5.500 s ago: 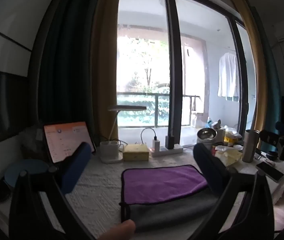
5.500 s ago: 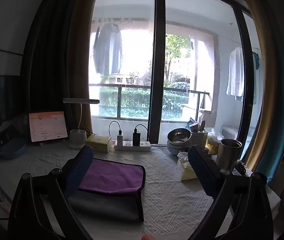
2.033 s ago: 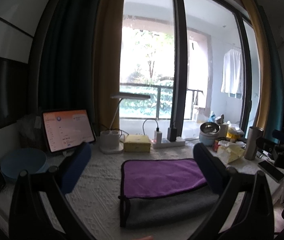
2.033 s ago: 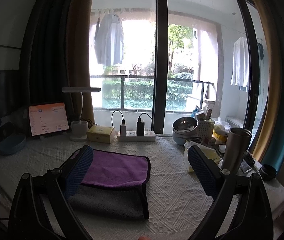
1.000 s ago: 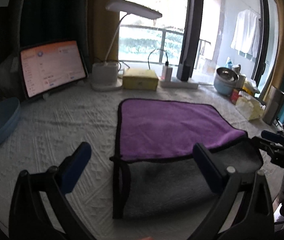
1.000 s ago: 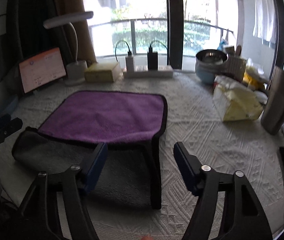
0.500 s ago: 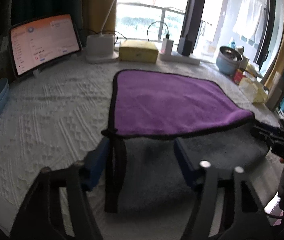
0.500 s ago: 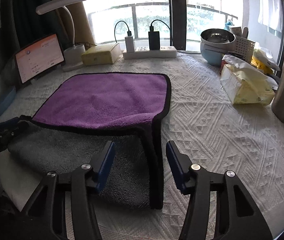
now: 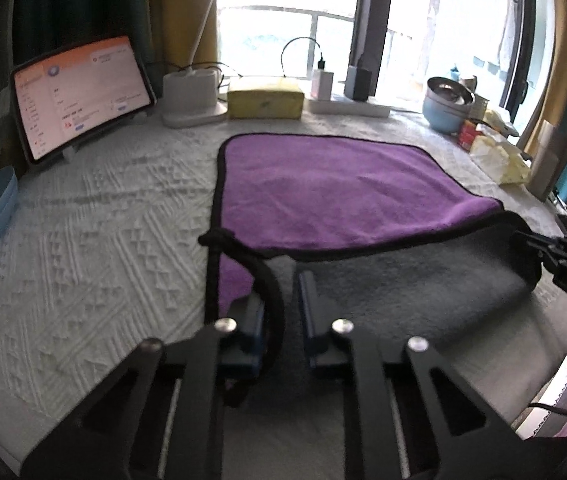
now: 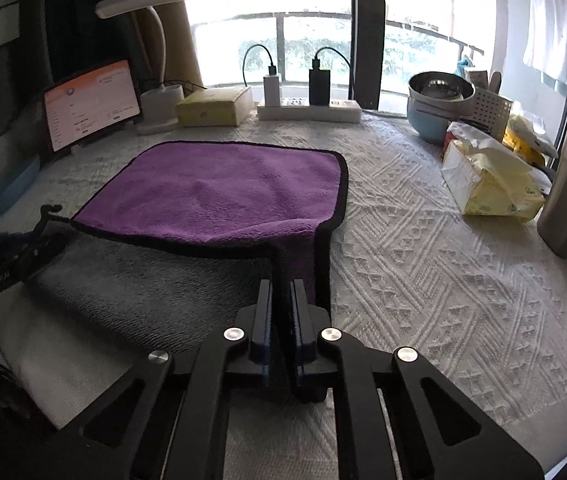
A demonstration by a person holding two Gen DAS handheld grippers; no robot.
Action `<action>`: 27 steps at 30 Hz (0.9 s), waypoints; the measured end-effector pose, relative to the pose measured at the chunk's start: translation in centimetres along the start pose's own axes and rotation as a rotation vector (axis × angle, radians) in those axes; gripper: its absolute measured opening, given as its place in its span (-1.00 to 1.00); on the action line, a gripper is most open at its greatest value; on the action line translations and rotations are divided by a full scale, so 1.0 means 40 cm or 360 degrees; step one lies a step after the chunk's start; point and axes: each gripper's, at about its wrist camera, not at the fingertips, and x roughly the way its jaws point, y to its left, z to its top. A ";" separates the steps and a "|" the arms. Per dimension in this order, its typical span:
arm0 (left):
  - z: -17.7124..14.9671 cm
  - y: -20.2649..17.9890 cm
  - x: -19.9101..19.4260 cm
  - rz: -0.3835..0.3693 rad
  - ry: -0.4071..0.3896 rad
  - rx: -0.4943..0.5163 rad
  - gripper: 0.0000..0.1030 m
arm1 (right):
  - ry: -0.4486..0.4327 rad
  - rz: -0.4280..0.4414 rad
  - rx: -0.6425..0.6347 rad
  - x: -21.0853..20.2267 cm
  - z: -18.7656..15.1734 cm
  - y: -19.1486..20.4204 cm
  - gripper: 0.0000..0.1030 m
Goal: Fold towel
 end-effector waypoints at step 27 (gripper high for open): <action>0.144 0.005 -0.093 -0.0046 -0.0314 0.0131 -0.86 | -0.0345 -0.0021 -0.0086 -0.098 0.094 -0.002 -0.90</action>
